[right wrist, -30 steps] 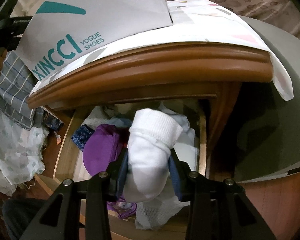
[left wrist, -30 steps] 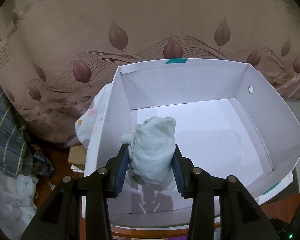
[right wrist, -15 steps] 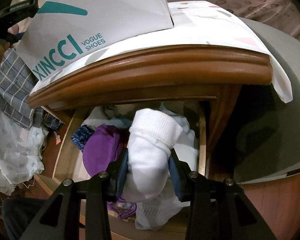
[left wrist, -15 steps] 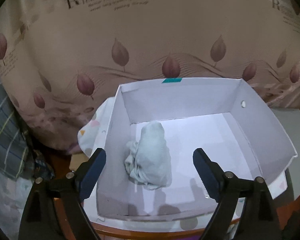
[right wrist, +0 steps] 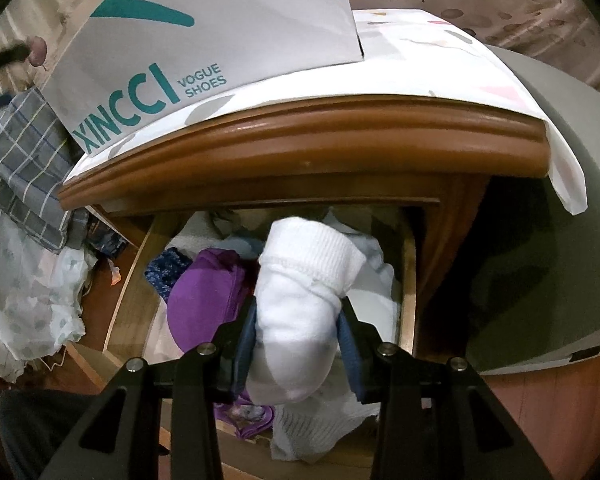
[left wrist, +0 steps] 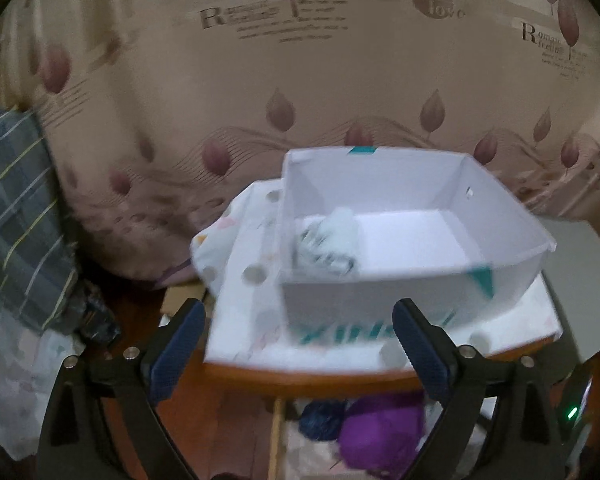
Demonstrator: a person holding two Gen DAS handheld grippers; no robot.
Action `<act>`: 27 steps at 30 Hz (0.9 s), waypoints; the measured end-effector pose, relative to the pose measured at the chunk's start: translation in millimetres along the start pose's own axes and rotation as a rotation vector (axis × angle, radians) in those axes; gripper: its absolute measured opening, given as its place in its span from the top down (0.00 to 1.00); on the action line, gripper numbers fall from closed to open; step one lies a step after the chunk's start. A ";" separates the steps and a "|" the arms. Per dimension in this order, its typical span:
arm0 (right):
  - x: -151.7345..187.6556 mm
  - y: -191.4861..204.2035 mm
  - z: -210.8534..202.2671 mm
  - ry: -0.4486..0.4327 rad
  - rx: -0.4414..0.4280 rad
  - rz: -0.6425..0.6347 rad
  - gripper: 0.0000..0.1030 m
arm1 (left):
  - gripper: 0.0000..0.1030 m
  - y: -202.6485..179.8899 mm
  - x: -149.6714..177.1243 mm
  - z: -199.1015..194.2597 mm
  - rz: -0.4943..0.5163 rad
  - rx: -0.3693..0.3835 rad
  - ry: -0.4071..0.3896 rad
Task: Take underwear out of drawer
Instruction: 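Withdraw the left gripper toward the drawer while the right gripper lifts its roll out, then carry the white roll with the right gripper into the white box and open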
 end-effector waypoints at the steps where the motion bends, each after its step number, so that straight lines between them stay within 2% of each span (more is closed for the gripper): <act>1: 1.3 0.8 -1.0 0.001 -0.010 0.002 0.62 | 0.09 4.8 14.0 0.7 -0.007 -0.014 0.005; 3: 3.7 2.4 -4.6 -0.004 -0.038 0.001 0.62 | 0.08 12.5 34.1 4.3 -0.032 -0.017 0.016; 7: 4.3 7.3 -15.7 -0.044 -0.053 -0.025 0.62 | 0.08 30.0 76.4 30.7 -0.115 -0.010 0.090; 11: 2.0 18.5 -25.3 -0.059 -0.015 -0.067 0.62 | 0.08 45.3 103.5 58.9 -0.198 -0.058 0.140; 16: -1.7 31.2 -42.9 -0.050 0.001 -0.101 0.62 | 0.08 54.2 123.4 75.0 -0.204 -0.157 0.133; 18: -4.2 37.5 -55.0 -0.064 0.017 -0.124 0.62 | 0.08 60.2 128.0 79.8 -0.206 -0.192 0.148; 21: -12.2 43.5 -77.3 -0.084 0.044 -0.151 0.62 | 0.08 67.7 131.1 78.0 -0.213 -0.237 0.128; 27: -39.9 53.4 -134.1 -0.149 0.075 -0.195 0.62 | 0.08 81.8 134.2 78.3 -0.270 -0.198 0.148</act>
Point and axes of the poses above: each gripper's, at about its wrist camera, not at the fingertips, and z roughly the way its jaws point, y to its left, x to its underside, the point moved 3 cm from there along z, roughly the way its jaws point, and after that the axes turned 9 degrees about y, right-handed, at the moved point
